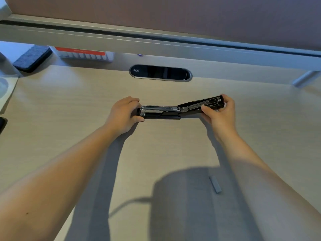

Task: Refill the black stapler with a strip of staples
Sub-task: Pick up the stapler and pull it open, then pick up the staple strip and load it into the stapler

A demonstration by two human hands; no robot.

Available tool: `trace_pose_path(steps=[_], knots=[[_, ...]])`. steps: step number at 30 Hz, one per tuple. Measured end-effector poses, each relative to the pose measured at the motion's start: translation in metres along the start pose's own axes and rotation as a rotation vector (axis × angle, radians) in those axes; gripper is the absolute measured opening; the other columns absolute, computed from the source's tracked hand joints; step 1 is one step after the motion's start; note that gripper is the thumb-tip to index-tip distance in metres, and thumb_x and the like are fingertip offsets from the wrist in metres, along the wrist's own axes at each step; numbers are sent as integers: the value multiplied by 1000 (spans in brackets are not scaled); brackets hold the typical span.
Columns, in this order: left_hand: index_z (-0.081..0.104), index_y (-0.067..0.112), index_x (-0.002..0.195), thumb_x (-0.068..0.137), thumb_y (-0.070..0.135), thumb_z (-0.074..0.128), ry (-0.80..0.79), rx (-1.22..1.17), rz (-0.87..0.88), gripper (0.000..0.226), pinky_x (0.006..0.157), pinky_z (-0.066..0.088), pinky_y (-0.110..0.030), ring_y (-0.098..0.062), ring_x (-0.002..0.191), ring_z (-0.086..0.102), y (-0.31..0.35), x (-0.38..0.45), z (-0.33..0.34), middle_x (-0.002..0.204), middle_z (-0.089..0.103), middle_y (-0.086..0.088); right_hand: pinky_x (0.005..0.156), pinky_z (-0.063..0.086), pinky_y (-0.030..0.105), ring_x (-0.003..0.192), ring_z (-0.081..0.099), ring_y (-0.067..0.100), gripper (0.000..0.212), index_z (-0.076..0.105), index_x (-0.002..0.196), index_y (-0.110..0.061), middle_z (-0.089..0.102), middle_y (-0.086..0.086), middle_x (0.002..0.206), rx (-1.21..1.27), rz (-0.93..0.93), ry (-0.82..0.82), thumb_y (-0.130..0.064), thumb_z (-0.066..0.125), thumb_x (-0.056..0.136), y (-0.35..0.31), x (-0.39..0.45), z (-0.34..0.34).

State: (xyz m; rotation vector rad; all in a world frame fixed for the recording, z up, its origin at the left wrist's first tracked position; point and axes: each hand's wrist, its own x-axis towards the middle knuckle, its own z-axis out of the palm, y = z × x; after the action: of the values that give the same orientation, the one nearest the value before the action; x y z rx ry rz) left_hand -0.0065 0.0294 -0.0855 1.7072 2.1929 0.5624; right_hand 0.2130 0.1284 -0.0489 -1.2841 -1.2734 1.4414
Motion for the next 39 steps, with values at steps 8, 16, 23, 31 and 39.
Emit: trace_pose_path(steps=[8,16,23,31,39], knots=[[59,-1,86,71,17,67,79,-39,-2,25,82,41,-43,-35,99,53,16,-24,12,101,63,-21,102,42,38,119,47,19,89,10,138,-9,49,8,131,-256,2,18,-19,70,73,27,-4,-27],[57,6,91,77,22,61,126,-51,-9,21,75,41,-42,-26,83,46,35,-56,35,82,51,-6,82,44,36,101,48,25,47,50,99,-19,52,5,100,-906,-220,-224,-50,65,67,59,-63,-70],[56,4,99,77,21,62,160,-111,-25,29,90,43,-50,-38,100,52,42,-90,50,105,60,-22,81,44,40,99,51,32,52,52,102,-8,57,8,101,-1078,-421,-178,-49,62,71,79,-129,-97],[54,5,107,79,21,60,184,-168,-108,33,94,39,-44,-37,110,49,62,-129,55,120,56,-22,72,41,34,93,55,29,19,60,88,-8,62,13,105,-999,-547,-19,-26,53,85,90,-156,-96],[55,6,101,78,24,60,193,-131,-117,29,94,42,-48,-38,107,50,64,-142,56,117,58,-22,58,31,33,73,44,25,43,39,56,-15,43,-1,65,-1129,-552,75,-49,56,76,89,-155,-84]])
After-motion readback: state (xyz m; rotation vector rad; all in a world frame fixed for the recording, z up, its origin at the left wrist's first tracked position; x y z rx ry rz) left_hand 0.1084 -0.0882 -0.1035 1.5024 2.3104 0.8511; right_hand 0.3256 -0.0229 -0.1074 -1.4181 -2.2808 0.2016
